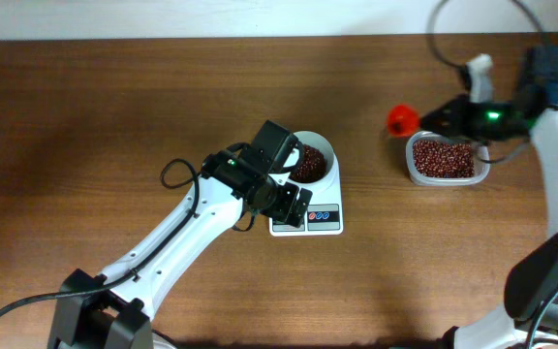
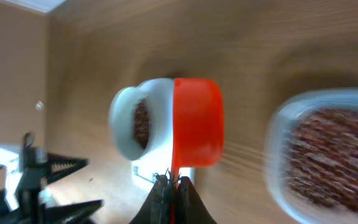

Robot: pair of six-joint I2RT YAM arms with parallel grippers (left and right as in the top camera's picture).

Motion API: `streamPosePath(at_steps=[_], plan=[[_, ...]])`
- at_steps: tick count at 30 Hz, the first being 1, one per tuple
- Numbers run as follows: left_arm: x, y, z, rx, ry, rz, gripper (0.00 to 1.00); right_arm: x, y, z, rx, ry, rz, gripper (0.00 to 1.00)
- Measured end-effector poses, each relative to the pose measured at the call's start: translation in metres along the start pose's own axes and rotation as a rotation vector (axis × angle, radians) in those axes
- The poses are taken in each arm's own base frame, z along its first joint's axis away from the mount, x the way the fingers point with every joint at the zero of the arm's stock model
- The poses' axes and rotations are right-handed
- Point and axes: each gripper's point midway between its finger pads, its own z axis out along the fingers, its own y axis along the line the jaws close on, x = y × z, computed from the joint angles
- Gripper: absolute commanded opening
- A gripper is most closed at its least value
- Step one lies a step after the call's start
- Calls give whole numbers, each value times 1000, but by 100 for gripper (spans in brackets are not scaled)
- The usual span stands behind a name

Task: Scoop item into bowl and weigh 50g on scale
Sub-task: 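Return the scoop to the container and scoop more beans, then carry the scoop left over the white bowl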

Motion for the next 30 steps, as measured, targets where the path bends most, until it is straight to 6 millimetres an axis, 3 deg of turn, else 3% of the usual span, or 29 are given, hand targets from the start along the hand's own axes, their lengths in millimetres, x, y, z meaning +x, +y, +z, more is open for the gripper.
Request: streamPosePath(at_steps=[3,6,10,15,22,24,27,30], plan=[[0,0,0,0,0,0,99,9,-61,-38,167,-26,160,4],[0,0,0,0,0,0,99,24,-98,-53,367,5,250,4],[0,0,0,0,0,0,99,32,-108,-45,599,84,184,4],[0,0,0,0,0,0,99,16,-96,-28,865,99,-27,4],[0,0,0,0,0,0,99,12,-90,-25,940,99,-87,4],[0,0,0,0,0,0,99,15,-80,-13,844,110,-88,4],[0,0,0,0,0,0,99,25,-50,13,604,162,-124,4],[0,0,0,0,0,0,99,46,9,36,221,230,-179,4]])
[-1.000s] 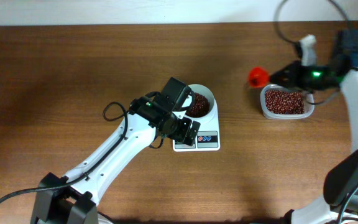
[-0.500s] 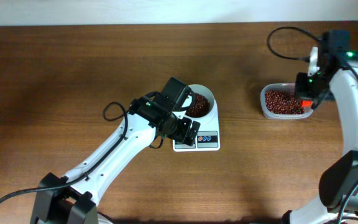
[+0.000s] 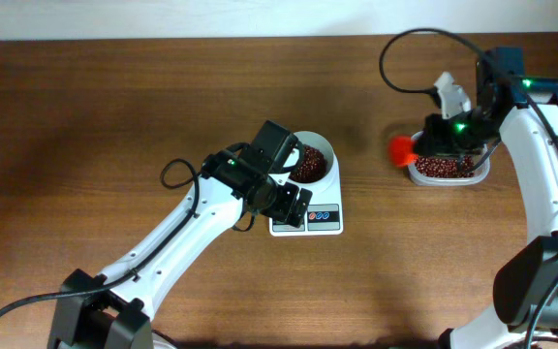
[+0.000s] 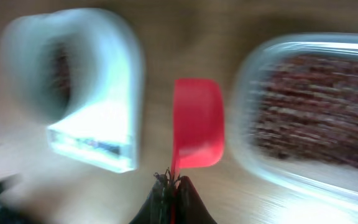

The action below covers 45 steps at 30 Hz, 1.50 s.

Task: Scoop item into bowl and weigh 50g on scale
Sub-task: 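Carry the scoop left over the white bowl, then tilt the scoop slowly to add a few beans to the bowl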

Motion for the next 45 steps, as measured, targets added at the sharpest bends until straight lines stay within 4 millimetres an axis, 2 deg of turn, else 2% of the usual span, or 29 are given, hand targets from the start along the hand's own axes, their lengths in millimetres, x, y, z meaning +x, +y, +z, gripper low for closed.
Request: streamPosePath(at_steps=[2,5,9,14,18,26,34,38,43,45], plan=[[0,0,0,0,0,0,99,-1,33,-1,-175,-18,-85,4],[0,0,0,0,0,0,99,-4,71,2,-307,-42,-227,4],[0,0,0,0,0,0,99,-12,115,22,-326,-73,-444,4],[0,0,0,0,0,0,99,-16,142,44,-252,-82,-603,4],[0,0,0,0,0,0,99,-19,144,53,-187,-86,-650,4],[0,0,0,0,0,0,99,-19,122,96,-170,-1,-640,4],[0,0,0,0,0,0,99,-24,110,104,-114,2,-662,4],[0,0,0,0,0,0,99,-31,112,106,-96,-23,-684,4],[0,0,0,0,0,0,99,-21,122,121,-17,15,-747,4],[0,0,0,0,0,0,99,-16,119,127,0,29,-754,4]])
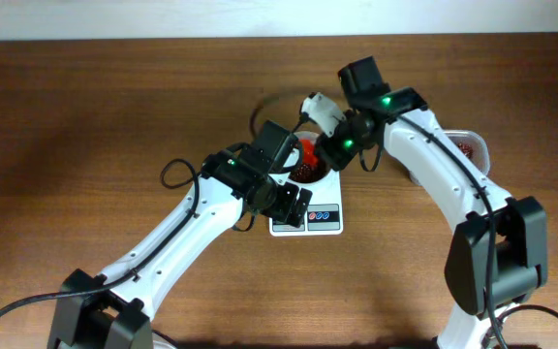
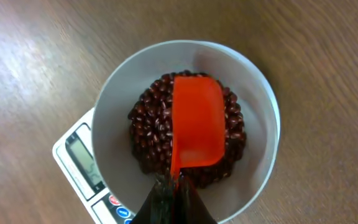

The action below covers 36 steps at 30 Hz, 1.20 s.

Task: Scoop item into bowl and weigh 50g on scale
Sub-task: 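Tilt the scoop slowly to add a few beans to the bowl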

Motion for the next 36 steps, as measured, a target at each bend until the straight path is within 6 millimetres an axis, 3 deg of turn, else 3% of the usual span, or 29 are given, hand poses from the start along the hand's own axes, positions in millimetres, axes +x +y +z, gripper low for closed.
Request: streamPosePath(at_steps=[4,10,13,21,28,36], plan=[[0,0,0,0,0,0,99,0,0,2,-1,-7,5,4],[0,0,0,0,0,0,99,14,32,-1,-186,23,122,4],[0,0,0,0,0,0,99,19,38,-5,-253,20,182,4],[0,0,0,0,0,0,99,6,-3,-27,-295,-129,419,4],[0,0,0,0,0,0,99,-7,7,-44,-450,-214,461,4],[0,0,0,0,0,0,99,-11,0,-63,-404,-192,490,4]])
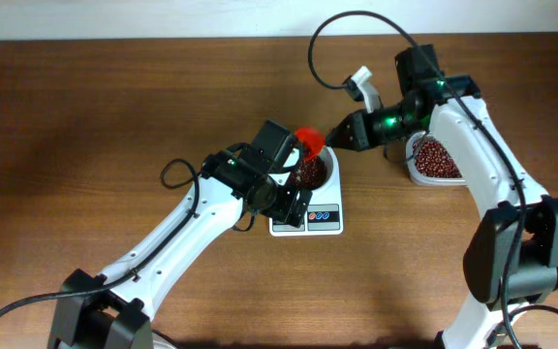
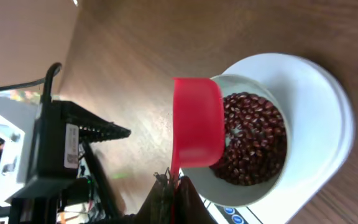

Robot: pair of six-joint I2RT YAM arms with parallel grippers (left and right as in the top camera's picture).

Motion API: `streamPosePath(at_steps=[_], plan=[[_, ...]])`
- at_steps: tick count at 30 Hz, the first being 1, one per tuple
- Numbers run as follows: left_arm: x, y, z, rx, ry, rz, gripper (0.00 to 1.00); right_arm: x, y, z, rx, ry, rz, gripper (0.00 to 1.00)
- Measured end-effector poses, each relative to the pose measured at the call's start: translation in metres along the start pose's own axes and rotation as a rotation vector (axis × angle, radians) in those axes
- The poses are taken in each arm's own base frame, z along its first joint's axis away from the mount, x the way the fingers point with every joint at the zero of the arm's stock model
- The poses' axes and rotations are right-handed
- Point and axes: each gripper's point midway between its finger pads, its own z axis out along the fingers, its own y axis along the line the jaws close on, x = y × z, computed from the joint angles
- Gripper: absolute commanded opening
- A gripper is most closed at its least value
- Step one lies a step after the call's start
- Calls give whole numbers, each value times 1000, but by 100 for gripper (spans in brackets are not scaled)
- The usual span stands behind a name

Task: Scoop item into bowl and weigh 50g on scale
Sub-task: 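Tilt the scoop slowly to add a few beans to the bowl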

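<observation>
A white bowl (image 1: 320,171) of red beans (image 2: 253,140) stands on the white scale (image 1: 306,219). My right gripper (image 1: 340,137) is shut on the handle of a red scoop (image 2: 197,124). The scoop is turned on its side over the bowl's rim (image 2: 229,81), so I cannot see inside it. In the overhead view the scoop (image 1: 308,140) sits at the bowl's far edge. My left gripper (image 1: 295,204) stands open by the scale's left side and holds nothing.
A clear tub of red beans (image 1: 437,160) sits to the right of the scale, under my right forearm. My left arm (image 1: 201,218) slants from the table's front up to the scale. Bare wooden table (image 1: 114,107) lies to the left and at the back.
The scoop lay flat over the beans in the bowl. Now it is rolled on its side at the bowl's far rim. My right wrist has drawn back to the right. The left arm has not moved.
My right gripper held the red scoop in the air left of the bean tub. Then the scoop was at the tub's left edge. Then it was over the beans in the bowl on the scale, and now it is tipped sideways at the bowl's rim. The left gripper stayed by the scale.
</observation>
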Motion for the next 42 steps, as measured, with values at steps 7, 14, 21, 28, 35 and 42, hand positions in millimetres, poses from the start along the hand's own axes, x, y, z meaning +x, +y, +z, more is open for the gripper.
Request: streamPosePath(at_steps=[7,14,21,28,35,42], plan=[[0,0,0,0,0,0,99,3,-6,-15,135,46,-16,4],[0,0,0,0,0,0,99,9,-10,-10,245,101,-89,4],[0,0,0,0,0,0,99,7,17,-5,367,132,-294,4],[0,0,0,0,0,0,99,0,13,-3,439,123,-338,4],[0,0,0,0,0,0,99,-1,14,-3,432,120,-348,4],[0,0,0,0,0,0,99,1,11,-5,455,131,-348,4]])
